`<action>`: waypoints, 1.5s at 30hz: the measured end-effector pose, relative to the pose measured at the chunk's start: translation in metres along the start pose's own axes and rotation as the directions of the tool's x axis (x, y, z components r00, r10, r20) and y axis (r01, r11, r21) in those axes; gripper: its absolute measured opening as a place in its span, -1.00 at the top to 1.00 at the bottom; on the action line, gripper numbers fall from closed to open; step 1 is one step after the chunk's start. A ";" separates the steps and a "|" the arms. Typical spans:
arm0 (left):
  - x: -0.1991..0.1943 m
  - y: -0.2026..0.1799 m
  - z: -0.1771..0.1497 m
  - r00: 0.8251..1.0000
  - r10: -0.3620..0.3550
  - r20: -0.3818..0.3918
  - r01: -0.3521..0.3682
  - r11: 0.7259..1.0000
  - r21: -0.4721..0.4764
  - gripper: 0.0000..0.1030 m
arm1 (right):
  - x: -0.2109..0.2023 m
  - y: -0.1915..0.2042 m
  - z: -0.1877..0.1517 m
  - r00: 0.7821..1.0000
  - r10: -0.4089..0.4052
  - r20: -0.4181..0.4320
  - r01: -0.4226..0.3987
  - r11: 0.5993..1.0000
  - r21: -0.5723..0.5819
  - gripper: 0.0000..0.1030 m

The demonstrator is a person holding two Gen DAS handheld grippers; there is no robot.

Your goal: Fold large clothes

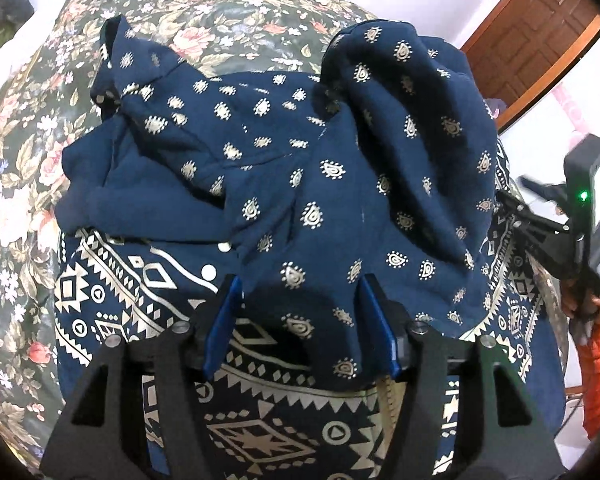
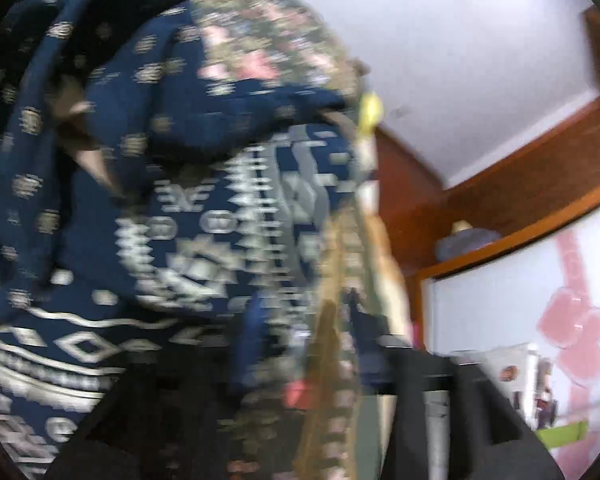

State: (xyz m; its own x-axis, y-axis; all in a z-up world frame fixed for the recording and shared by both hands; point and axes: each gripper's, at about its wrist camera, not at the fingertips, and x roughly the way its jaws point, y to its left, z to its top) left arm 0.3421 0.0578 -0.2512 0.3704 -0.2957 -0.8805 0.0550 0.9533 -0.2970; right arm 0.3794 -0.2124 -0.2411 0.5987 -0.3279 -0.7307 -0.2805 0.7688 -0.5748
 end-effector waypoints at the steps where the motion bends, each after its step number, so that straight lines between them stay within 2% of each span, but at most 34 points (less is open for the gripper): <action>1: 0.000 0.001 -0.001 1.000 -0.001 0.001 0.001 1.000 -0.004 -0.17 | 0.000 -0.005 -0.004 0.999 -0.034 0.022 0.034 0.999 0.004 -0.64; 5: -0.002 0.002 -0.002 1.000 0.009 0.008 -0.009 1.000 -0.005 -0.16 | -0.008 -0.035 -0.006 0.992 0.122 0.034 -0.125 0.986 0.106 -0.63; 7: -0.003 0.001 -0.004 1.000 0.021 0.011 -0.021 1.000 0.005 -0.16 | -0.028 -0.052 0.000 0.965 0.236 0.114 -0.252 0.954 0.160 -0.63; 8: -0.003 -0.001 -0.005 1.000 0.028 0.012 -0.028 1.000 0.012 -0.17 | -0.038 -0.057 0.005 0.944 0.291 0.155 -0.316 0.932 0.178 -0.63; 9: -0.003 -0.004 -0.007 0.999 0.034 0.013 -0.034 0.999 0.017 -0.17 | -0.049 -0.063 0.010 0.912 0.354 0.207 -0.393 0.899 0.195 -0.63; 13: -0.005 -0.011 -0.006 0.999 0.047 0.020 -0.048 0.999 0.027 -0.16 | -0.069 -0.059 0.035 0.797 0.524 0.299 -0.587 0.789 0.183 -0.63; 17: -0.005 -0.012 -0.006 0.999 0.038 0.020 -0.039 0.999 0.017 -0.16 | -0.069 -0.028 0.062 0.725 0.618 0.303 -0.678 0.718 0.159 -0.63; 21: -0.006 -0.008 -0.007 0.999 0.031 0.021 -0.032 0.999 0.019 -0.16 | -0.050 0.004 0.082 0.690 0.676 0.259 -0.721 0.674 0.160 -0.59; 23: -0.007 -0.008 -0.006 0.999 0.031 0.023 -0.032 0.999 0.025 -0.16 | -0.036 0.012 0.089 0.672 0.699 0.245 -0.740 0.649 0.175 -0.50; 25: -0.005 -0.007 -0.004 0.999 0.029 0.026 -0.030 0.999 0.021 -0.16 | -0.027 0.017 0.093 0.649 0.722 0.242 -0.761 0.620 0.191 -0.21; 27: -0.003 -0.006 0.000 0.999 0.023 0.037 -0.023 1.000 0.004 -0.12 | -0.019 0.022 0.098 0.625 0.747 0.226 -0.781 0.592 0.199 -0.08; 29: -0.002 -0.005 0.004 0.999 0.011 0.047 -0.010 1.000 -0.009 0.00 | -0.016 0.023 0.098 0.613 0.760 0.217 -0.789 0.580 0.202 0.21; 32: -0.002 -0.007 0.007 0.997 -0.004 0.071 0.004 1.000 -0.004 0.29 | -0.014 0.030 0.097 0.631 0.752 0.191 -0.776 0.603 0.186 0.57; 33: -0.004 -0.009 0.008 0.997 -0.001 0.082 0.000 1.000 0.007 0.43 | -0.016 0.030 0.095 0.636 0.746 0.197 -0.771 0.609 0.186 0.63; 34: -0.005 -0.011 0.008 0.996 0.003 0.091 -0.004 1.000 0.018 0.58 | -0.019 0.030 0.093 0.636 0.745 0.202 -0.771 0.607 0.190 0.73; 35: -0.009 -0.016 0.008 0.994 0.014 0.105 -0.019 0.999 0.040 0.62 | -0.022 0.028 0.093 0.632 0.747 0.206 -0.774 0.602 0.193 0.80; 37: -0.017 -0.022 0.008 0.991 0.041 0.131 -0.050 0.996 0.073 0.69 | -0.033 0.023 0.089 0.626 0.748 0.219 -0.779 0.594 0.199 0.84; 39: -0.031 -0.029 0.009 0.986 0.035 0.163 -0.051 0.994 0.099 0.72 | -0.046 0.016 0.085 0.619 0.748 0.237 -0.785 0.587 0.199 0.87; 40: -0.041 -0.032 0.009 0.983 0.024 0.182 -0.044 0.993 0.108 0.74 | -0.055 0.011 0.081 0.603 0.759 0.246 -0.798 0.570 0.197 0.91; 41: -0.050 -0.034 0.010 0.980 0.012 0.197 -0.035 0.993 0.114 0.77 | -0.065 0.006 0.077 0.573 0.780 0.252 -0.819 0.539 0.195 0.92; 43: -0.066 -0.037 0.012 0.975 -0.012 0.221 -0.015 0.993 0.117 0.85 | -0.083 -0.001 0.070 0.577 0.771 0.271 -0.817 0.550 0.173 0.92; 45: -0.085 -0.035 0.015 0.969 -0.057 0.242 0.033 0.994 0.105 0.86 | -0.102 -0.007 0.061 0.565 0.773 0.289 -0.824 0.546 0.152 0.92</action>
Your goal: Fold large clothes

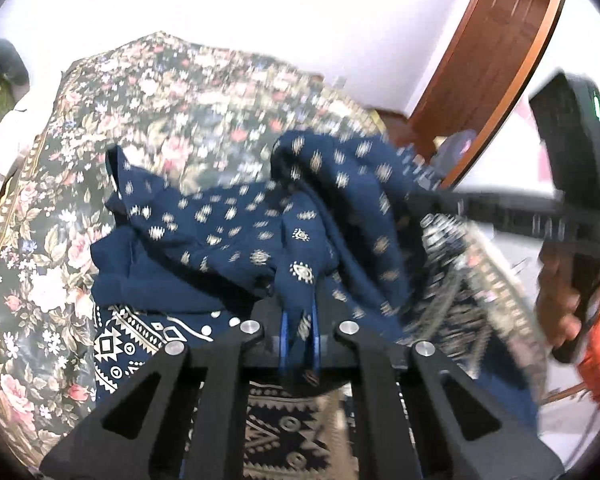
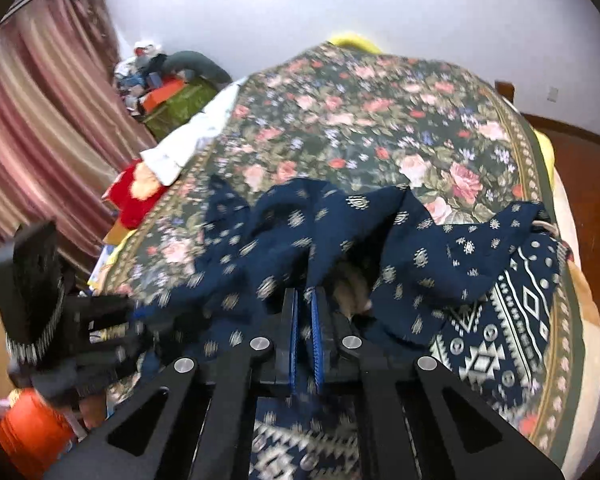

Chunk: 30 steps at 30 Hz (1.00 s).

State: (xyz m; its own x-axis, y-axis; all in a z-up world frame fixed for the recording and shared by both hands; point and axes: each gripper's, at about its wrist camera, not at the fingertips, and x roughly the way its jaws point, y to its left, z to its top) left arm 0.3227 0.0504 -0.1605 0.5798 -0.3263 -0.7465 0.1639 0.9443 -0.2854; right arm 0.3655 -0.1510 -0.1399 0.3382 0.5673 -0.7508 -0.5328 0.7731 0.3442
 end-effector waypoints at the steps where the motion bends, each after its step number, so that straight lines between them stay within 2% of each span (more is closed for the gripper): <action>1: -0.008 0.001 0.003 1.000 -0.024 0.012 0.024 1.000 -0.014 0.88 | -0.005 0.004 -0.003 1.000 0.000 0.003 0.000 1.000 -0.008 0.92; 3: -0.022 0.006 0.007 0.998 -0.058 0.034 0.060 0.997 -0.042 0.90 | -0.015 0.014 -0.009 0.997 -0.064 0.031 0.066 0.997 -0.044 0.92; 6: -0.030 0.019 0.003 0.998 -0.060 0.035 0.063 0.995 -0.073 0.91 | -0.021 0.013 -0.018 0.998 -0.052 0.020 0.052 0.999 -0.014 0.92; 8: -0.025 0.034 -0.006 0.998 -0.058 0.006 0.059 0.992 -0.113 0.91 | -0.022 0.009 -0.025 0.998 -0.061 0.007 0.061 0.998 0.012 0.91; 9: -0.022 0.040 -0.011 0.999 -0.046 -0.009 0.045 0.992 -0.119 0.91 | -0.023 0.008 -0.028 0.996 -0.089 0.001 0.089 0.996 0.010 0.91; 12: 0.005 0.061 -0.029 0.993 0.057 -0.108 -0.068 0.992 -0.109 0.91 | -0.022 0.002 -0.038 0.989 -0.145 -0.024 0.145 0.989 -0.003 0.91; 13: 0.015 0.067 -0.035 0.986 0.069 -0.150 -0.087 0.990 -0.111 0.91 | -0.023 -0.002 -0.042 0.985 -0.172 -0.030 0.172 0.985 -0.004 0.91; 14: 0.027 0.073 -0.043 0.971 0.113 -0.210 -0.137 0.985 -0.102 0.91 | -0.023 -0.005 -0.045 0.981 -0.193 -0.034 0.193 0.981 -0.008 0.91; 15: 0.033 0.075 -0.048 0.959 0.150 -0.240 -0.175 0.981 -0.086 0.91 | -0.024 -0.009 -0.049 0.974 -0.222 -0.040 0.221 0.975 -0.016 0.91; 17: 0.036 0.074 -0.055 0.942 0.202 -0.268 -0.223 0.974 -0.046 0.91 | -0.028 -0.020 -0.056 0.958 -0.283 -0.048 0.282 0.959 -0.025 0.90; 20: 0.024 0.058 -0.049 0.942 0.215 -0.258 -0.221 0.975 0.007 0.89 | -0.035 -0.038 -0.065 0.935 -0.349 -0.057 0.349 0.937 -0.019 0.90; 21: 0.018 0.046 -0.043 0.946 0.223 -0.237 -0.220 0.975 0.041 0.83 | -0.038 -0.044 -0.068 0.932 -0.357 -0.058 0.357 0.934 -0.014 0.90; 23: 0.010 0.021 -0.031 0.954 0.226 -0.195 -0.209 0.972 0.103 0.43 | -0.047 -0.054 -0.074 0.925 -0.377 -0.051 0.378 0.926 0.005 0.90; 24: 0.008 0.008 -0.025 0.960 0.218 -0.175 -0.198 0.972 0.126 -0.02 | -0.051 -0.057 -0.077 0.922 -0.383 -0.046 0.384 0.923 0.015 0.90; 25: 0.006 -0.005 -0.019 0.966 0.205 -0.155 -0.184 0.973 0.141 -0.33 | -0.054 -0.061 -0.079 0.922 -0.386 -0.042 0.387 0.922 0.027 0.90; 27: 0.012 -0.038 -0.006 0.978 0.164 -0.130 -0.141 0.976 0.168 -0.38 | -0.061 -0.066 -0.084 0.923 -0.383 -0.035 0.384 0.922 0.055 0.90; 30: 0.035 -0.076 0.010 0.982 0.118 -0.147 -0.089 0.978 0.189 -0.38 | -0.069 -0.072 -0.092 0.926 -0.376 -0.026 0.377 0.923 0.077 0.90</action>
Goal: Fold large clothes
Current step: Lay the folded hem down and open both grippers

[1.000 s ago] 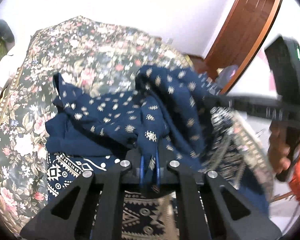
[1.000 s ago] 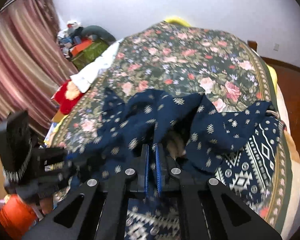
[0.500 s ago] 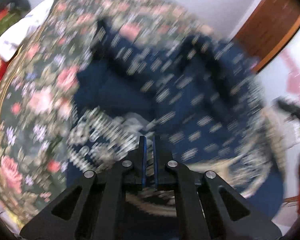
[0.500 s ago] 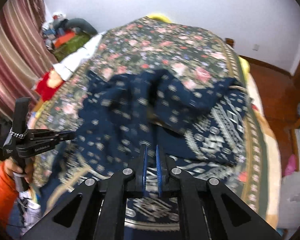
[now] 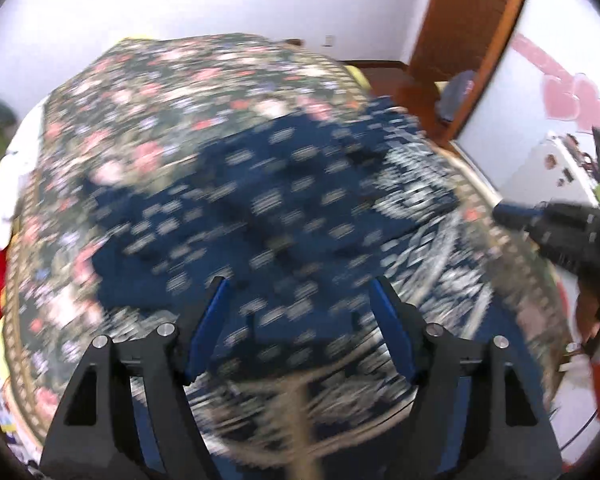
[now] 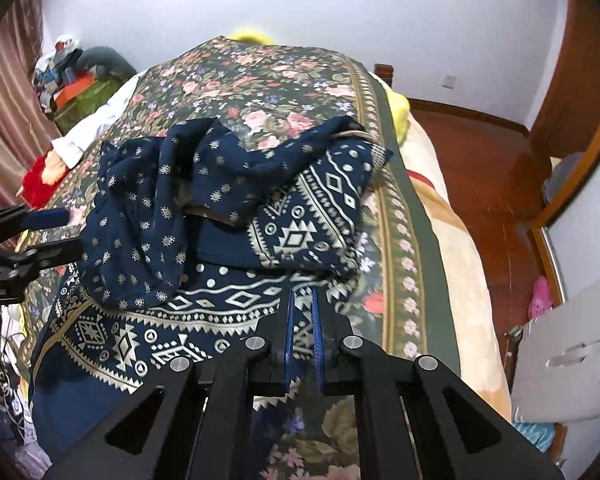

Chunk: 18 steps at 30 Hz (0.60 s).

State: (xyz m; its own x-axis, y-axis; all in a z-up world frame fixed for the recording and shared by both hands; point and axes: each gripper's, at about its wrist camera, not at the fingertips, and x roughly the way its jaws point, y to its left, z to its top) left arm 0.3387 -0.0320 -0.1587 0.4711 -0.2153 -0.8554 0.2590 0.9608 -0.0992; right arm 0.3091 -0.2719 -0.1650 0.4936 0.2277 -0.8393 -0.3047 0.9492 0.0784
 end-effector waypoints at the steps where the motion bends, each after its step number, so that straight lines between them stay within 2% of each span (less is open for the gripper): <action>1: 0.004 -0.012 0.007 1.000 -0.014 0.007 0.014 1.000 0.000 -0.38 | -0.001 -0.002 -0.002 1.000 0.001 -0.001 -0.001 1.000 0.002 0.90; 4: 0.033 -0.040 0.029 0.999 -0.040 -0.011 0.040 0.999 -0.017 -0.38 | -0.002 -0.005 -0.009 1.000 0.009 0.000 -0.009 1.000 0.000 0.90; 5: 0.042 -0.045 0.034 1.000 -0.015 -0.021 0.015 1.000 -0.012 -0.38 | -0.002 -0.006 -0.011 1.000 0.012 -0.001 -0.012 1.000 0.000 0.90; 7: 0.071 -0.046 0.041 0.993 0.113 -0.046 -0.113 0.994 -0.011 -0.35 | -0.003 -0.007 -0.013 1.000 0.027 -0.001 -0.027 1.000 0.002 0.90; 8: 0.080 -0.043 0.042 0.987 0.147 -0.057 -0.148 0.989 -0.014 -0.29 | -0.004 -0.007 -0.015 0.999 0.036 0.001 -0.036 0.999 0.003 0.90; 10: 0.102 -0.033 0.042 0.977 0.194 -0.094 -0.199 0.979 -0.045 0.47 | -0.005 -0.007 -0.016 0.999 0.050 0.006 -0.050 0.999 0.007 0.90; 11: 0.105 -0.027 0.041 0.974 0.206 -0.096 -0.213 0.975 -0.062 0.63 | -0.005 -0.008 -0.016 0.999 0.054 0.007 -0.054 0.999 0.011 0.90; 12: 0.105 -0.023 0.041 0.975 0.207 -0.086 -0.213 0.975 -0.071 0.84 | -0.005 -0.009 -0.016 0.998 0.059 0.008 -0.059 0.998 0.017 0.90; 14: 0.092 -0.017 0.040 0.984 0.170 -0.057 -0.174 0.981 -0.080 0.87 | -0.006 -0.011 -0.017 0.998 0.061 0.011 -0.061 0.998 0.029 0.90; 16: 0.075 -0.018 0.039 0.992 0.123 -0.035 -0.125 0.991 -0.050 0.88 | -0.007 -0.012 -0.018 0.998 0.059 0.014 -0.060 0.997 0.039 0.90; 18: 0.051 -0.023 0.037 0.999 0.035 -0.024 -0.035 0.999 0.007 0.88 | -0.010 -0.014 -0.018 0.998 0.055 0.018 -0.056 0.997 0.045 0.90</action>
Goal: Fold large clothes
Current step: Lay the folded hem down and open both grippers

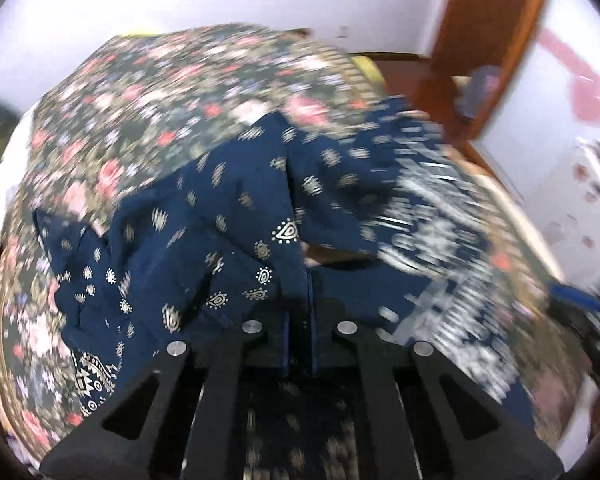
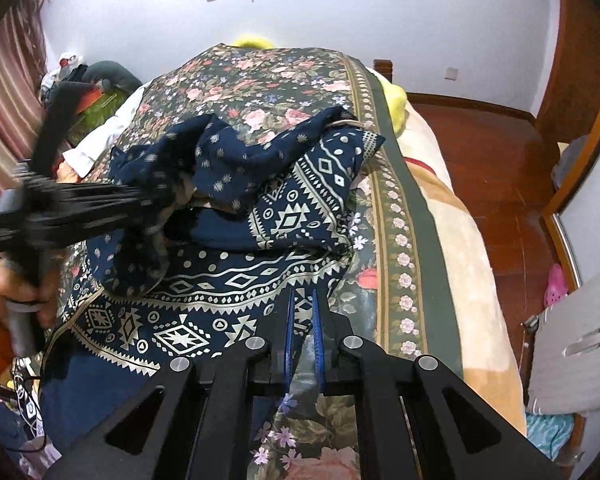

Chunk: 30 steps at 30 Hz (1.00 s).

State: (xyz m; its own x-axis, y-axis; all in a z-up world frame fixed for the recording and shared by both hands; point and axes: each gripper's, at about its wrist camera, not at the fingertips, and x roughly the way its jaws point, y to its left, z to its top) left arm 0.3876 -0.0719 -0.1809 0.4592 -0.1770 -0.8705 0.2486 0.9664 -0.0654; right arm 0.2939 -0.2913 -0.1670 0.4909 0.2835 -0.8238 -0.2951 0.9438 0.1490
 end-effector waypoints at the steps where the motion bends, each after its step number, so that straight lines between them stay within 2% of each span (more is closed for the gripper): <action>1: -0.010 -0.003 -0.001 1.000 -0.031 0.000 0.031 0.999 0.026 0.88 | -0.003 -0.001 0.000 1.000 -0.010 0.007 0.010 1.000 0.000 0.90; 4: -0.049 -0.020 -0.013 0.991 -0.131 -0.002 0.130 0.983 0.131 0.88 | -0.013 -0.001 0.003 0.999 -0.037 0.034 0.037 0.999 -0.002 0.90; 8: -0.074 -0.049 -0.033 0.970 -0.239 -0.055 0.245 0.950 0.192 0.89 | -0.036 -0.002 0.006 0.997 -0.042 0.071 0.041 0.999 0.015 0.90; 12: -0.060 -0.077 -0.059 0.948 -0.285 -0.140 0.309 0.929 0.202 0.88 | -0.054 0.004 0.003 0.995 -0.044 0.089 0.043 0.999 0.013 0.90; 13: -0.053 -0.079 -0.066 0.944 -0.287 -0.159 0.315 0.929 0.195 0.88 | -0.057 0.007 0.001 0.995 -0.050 0.087 0.049 0.999 0.007 0.90; 15: -0.039 -0.081 -0.085 0.923 -0.323 -0.209 0.357 0.922 0.152 0.88 | -0.062 0.013 -0.004 0.995 -0.061 0.084 0.062 0.998 -0.011 0.90; 16: -0.039 -0.081 -0.092 0.921 -0.324 -0.216 0.358 0.923 0.142 0.88 | -0.064 0.017 -0.006 0.994 -0.065 0.083 0.067 0.998 -0.022 0.90; 20: -0.053 -0.072 -0.112 0.935 -0.314 -0.166 0.334 0.936 0.108 0.82 | -0.068 0.028 -0.016 0.993 -0.088 0.081 0.093 0.994 -0.059 0.90; 21: -0.058 -0.070 -0.113 0.934 -0.319 -0.159 0.336 0.936 0.100 0.72 | -0.067 0.030 -0.017 0.993 -0.089 0.076 0.094 0.993 -0.065 0.90; 22: -0.067 -0.066 -0.114 0.935 -0.323 -0.146 0.338 0.937 0.092 0.51 | -0.066 0.032 -0.017 0.994 -0.088 0.072 0.093 0.993 -0.069 0.90; 23: -0.076 -0.064 -0.115 0.938 -0.322 -0.131 0.334 0.938 0.091 0.40 | -0.065 0.035 -0.017 0.994 -0.083 0.067 0.088 0.994 -0.072 0.90; 25: -0.089 -0.057 -0.115 0.949 -0.302 -0.094 0.310 0.946 0.096 -0.17 | -0.062 0.040 -0.015 0.995 -0.073 0.064 0.077 0.994 -0.074 0.90; 28: -0.113 -0.031 -0.115 0.974 -0.227 0.009 0.225 0.969 0.103 -0.22 | -0.057 0.050 -0.013 0.996 -0.060 0.062 0.065 0.994 -0.089 0.90; 30: -0.117 -0.008 -0.114 0.984 -0.171 0.053 0.168 0.983 0.069 -0.30 | -0.050 0.056 -0.012 0.997 -0.056 0.047 0.061 0.992 -0.108 0.90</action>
State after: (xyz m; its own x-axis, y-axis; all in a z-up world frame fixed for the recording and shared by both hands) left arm 0.2350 -0.0380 -0.1342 0.4544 -0.3497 -0.8192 0.3806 0.9078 -0.1764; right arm 0.2428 -0.2545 -0.1241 0.5447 0.2379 -0.8042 -0.3511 0.9355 0.0389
